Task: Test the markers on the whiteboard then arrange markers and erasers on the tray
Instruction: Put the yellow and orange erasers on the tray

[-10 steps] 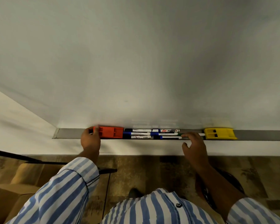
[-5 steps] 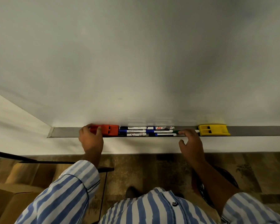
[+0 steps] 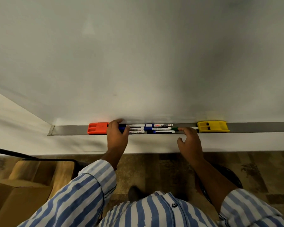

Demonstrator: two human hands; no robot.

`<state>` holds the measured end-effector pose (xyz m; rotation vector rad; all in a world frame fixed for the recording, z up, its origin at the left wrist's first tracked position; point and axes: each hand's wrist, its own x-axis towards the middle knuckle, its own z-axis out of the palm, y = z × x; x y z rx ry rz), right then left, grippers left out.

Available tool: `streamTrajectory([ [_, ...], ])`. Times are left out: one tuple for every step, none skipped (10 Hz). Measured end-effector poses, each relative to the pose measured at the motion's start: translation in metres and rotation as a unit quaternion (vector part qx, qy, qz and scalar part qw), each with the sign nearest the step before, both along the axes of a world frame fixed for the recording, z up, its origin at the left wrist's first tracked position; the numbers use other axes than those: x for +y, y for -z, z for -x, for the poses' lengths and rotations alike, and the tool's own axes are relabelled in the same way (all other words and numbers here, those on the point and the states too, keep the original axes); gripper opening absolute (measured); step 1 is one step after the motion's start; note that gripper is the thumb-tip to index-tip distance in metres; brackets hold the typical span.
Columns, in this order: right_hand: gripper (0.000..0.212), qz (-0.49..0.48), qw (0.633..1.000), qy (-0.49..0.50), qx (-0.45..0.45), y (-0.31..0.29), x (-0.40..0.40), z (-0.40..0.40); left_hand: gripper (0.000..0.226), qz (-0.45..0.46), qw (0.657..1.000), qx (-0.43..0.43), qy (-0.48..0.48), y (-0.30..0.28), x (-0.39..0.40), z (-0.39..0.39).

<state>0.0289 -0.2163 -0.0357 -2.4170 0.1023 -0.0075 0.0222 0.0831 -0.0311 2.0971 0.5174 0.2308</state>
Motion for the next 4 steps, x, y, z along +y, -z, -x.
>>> streamTrajectory([
  [0.047, -0.011, 1.000, -0.015, -0.010, -0.001, -0.003, 0.000, 0.042, -0.016, 1.000, -0.003, 0.016, -0.004, -0.018, -0.001],
  [0.047, -0.017, 0.999, -0.027, -0.012, -0.003, -0.010, -0.003, 0.044, -0.029, 0.999, -0.003, 0.022, -0.009, -0.030, -0.001],
  [0.048, -0.021, 0.999, -0.043, -0.022, -0.014, -0.030, -0.003, 0.048, -0.081, 0.996, -0.003, 0.034, -0.019, -0.059, 0.010],
  [0.051, -0.016, 0.998, -0.049, -0.024, -0.018, -0.043, -0.005, 0.054, -0.110, 0.993, 0.010, 0.034, -0.020, -0.076, 0.015],
])
